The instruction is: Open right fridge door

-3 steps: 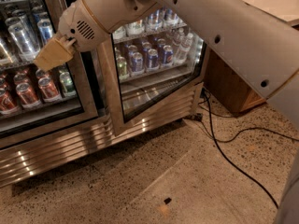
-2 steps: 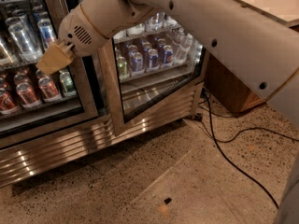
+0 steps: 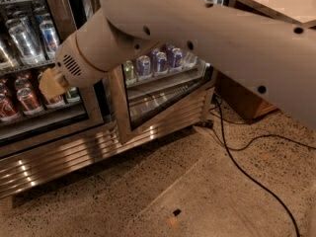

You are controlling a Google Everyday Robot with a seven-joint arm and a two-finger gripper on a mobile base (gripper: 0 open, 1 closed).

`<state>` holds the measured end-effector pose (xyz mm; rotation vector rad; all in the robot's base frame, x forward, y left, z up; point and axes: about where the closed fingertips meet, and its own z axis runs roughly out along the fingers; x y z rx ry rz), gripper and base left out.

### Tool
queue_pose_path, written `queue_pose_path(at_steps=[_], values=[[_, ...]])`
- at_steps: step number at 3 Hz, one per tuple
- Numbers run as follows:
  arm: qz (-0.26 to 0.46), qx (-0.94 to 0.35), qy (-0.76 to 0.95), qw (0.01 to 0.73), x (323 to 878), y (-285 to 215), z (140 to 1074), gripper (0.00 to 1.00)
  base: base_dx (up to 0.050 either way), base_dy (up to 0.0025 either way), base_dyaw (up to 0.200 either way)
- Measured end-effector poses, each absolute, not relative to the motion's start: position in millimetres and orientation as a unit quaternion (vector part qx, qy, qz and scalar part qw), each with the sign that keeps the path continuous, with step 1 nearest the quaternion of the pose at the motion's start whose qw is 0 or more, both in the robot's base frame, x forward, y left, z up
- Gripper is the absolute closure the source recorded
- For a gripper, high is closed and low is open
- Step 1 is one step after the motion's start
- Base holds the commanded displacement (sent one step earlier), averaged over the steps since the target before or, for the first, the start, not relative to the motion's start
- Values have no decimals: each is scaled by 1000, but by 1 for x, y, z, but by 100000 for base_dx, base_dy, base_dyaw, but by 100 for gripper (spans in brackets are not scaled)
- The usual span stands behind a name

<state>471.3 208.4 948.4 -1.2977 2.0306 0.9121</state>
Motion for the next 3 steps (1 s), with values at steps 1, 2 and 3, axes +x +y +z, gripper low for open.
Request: queue_pose_path(at_steps=[1,2,3], values=[[329,-433,791,280,465,211,921,100,0,0,0],[329,-433,791,280,465,211,921,100,0,0,0],[316,-396,808,301,477,209,915,100,0,0,0]])
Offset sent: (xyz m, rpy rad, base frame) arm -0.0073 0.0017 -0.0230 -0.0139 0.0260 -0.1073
